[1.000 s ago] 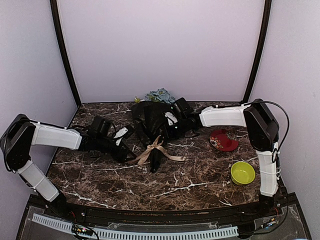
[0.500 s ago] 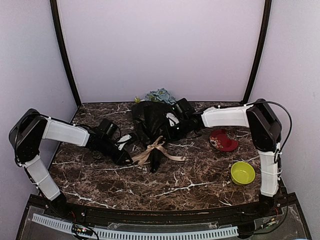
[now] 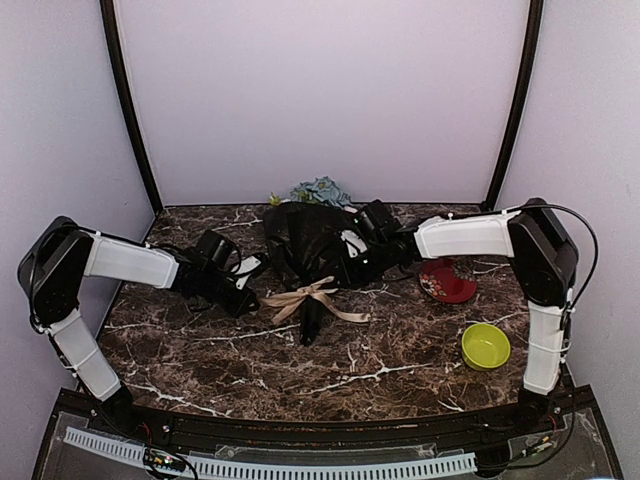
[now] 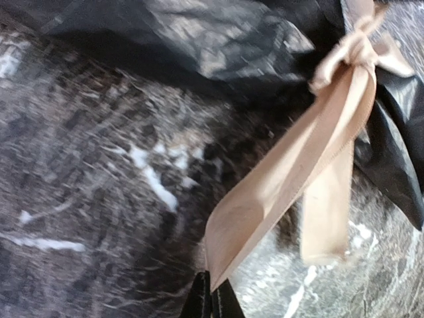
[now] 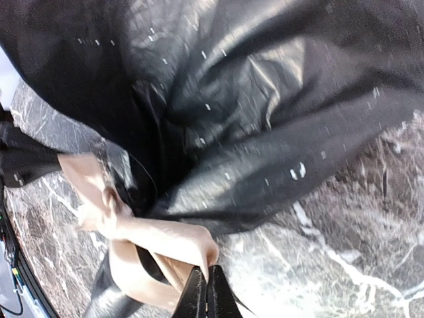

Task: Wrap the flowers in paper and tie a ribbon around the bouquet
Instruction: Tie the half-tied ribbon around the folded bouquet.

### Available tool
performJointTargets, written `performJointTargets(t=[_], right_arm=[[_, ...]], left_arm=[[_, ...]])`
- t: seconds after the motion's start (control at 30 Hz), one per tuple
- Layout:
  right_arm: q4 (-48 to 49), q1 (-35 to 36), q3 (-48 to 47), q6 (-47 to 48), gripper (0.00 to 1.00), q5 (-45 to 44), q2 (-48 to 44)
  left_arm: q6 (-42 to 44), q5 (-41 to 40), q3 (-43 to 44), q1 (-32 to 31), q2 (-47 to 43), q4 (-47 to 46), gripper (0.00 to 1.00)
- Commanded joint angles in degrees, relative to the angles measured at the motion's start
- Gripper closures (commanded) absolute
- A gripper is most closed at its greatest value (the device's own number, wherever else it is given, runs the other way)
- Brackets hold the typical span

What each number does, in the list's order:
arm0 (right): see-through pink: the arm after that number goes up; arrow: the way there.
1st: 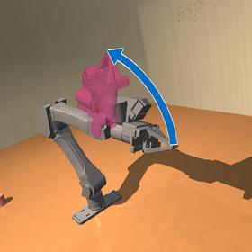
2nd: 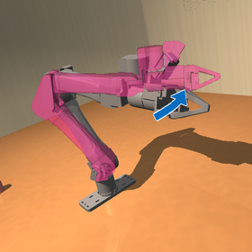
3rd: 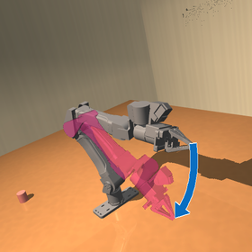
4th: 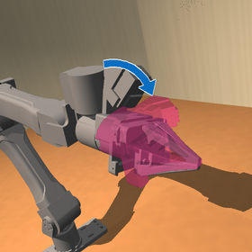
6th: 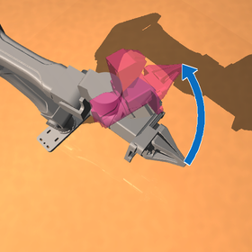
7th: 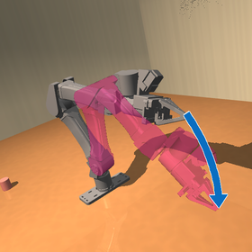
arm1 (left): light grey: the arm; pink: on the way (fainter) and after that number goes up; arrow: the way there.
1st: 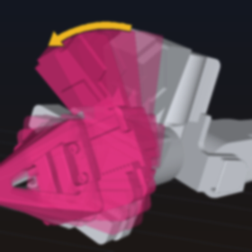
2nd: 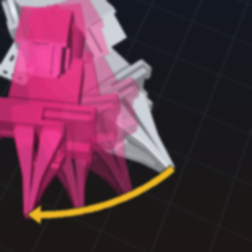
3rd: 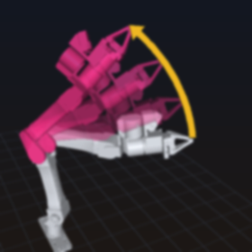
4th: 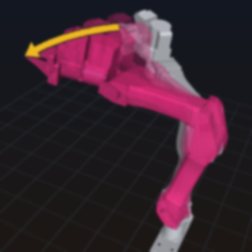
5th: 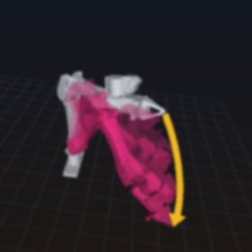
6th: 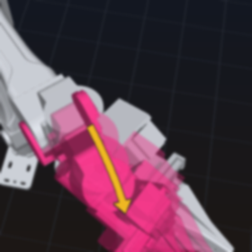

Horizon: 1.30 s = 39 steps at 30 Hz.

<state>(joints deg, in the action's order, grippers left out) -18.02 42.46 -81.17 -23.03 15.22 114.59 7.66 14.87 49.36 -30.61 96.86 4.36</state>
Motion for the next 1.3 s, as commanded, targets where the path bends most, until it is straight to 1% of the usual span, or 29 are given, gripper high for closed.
performJointTargets(t=[0.0,0.4,0.53,0.8,0.9,1.27], right_arm=[[1.21,-1.55,3.74,-0.32,1.0,0.37,-2.04],[3.4,-5.1,10.9,-0.46,1.0,2.16,-2.77],[3.57,-5.77,12.79,-0.4,1.0,2.09,-2.96],[3.9,-7.0,14.72,-0.12,1.0,2.38,-3.22],[4.45,-7.6,17.42,-0.26,1.0,2.84,-3.72],[5.0,-8.0,19.02,-0.35,1.0,2.86,-3.46]], left_arm=[[-0.37,-3.26,1.3,0.55,-0.6,-4.29,1.0],[-3.84,-4.56,3.17,2.65,3.58,-2.67,1.0],[-5.46,-4.56,2.86,3.37,3.69,-1.74,1.0],[-6.05,-4.02,2.49,3.74,3.51,-0.9,1.0],[-6.17,-3.78,2.59,3.94,3.73,-0.73,1.0],[-6.34,-3.27,2.84,4.27,3.97,-0.19,1.0]])
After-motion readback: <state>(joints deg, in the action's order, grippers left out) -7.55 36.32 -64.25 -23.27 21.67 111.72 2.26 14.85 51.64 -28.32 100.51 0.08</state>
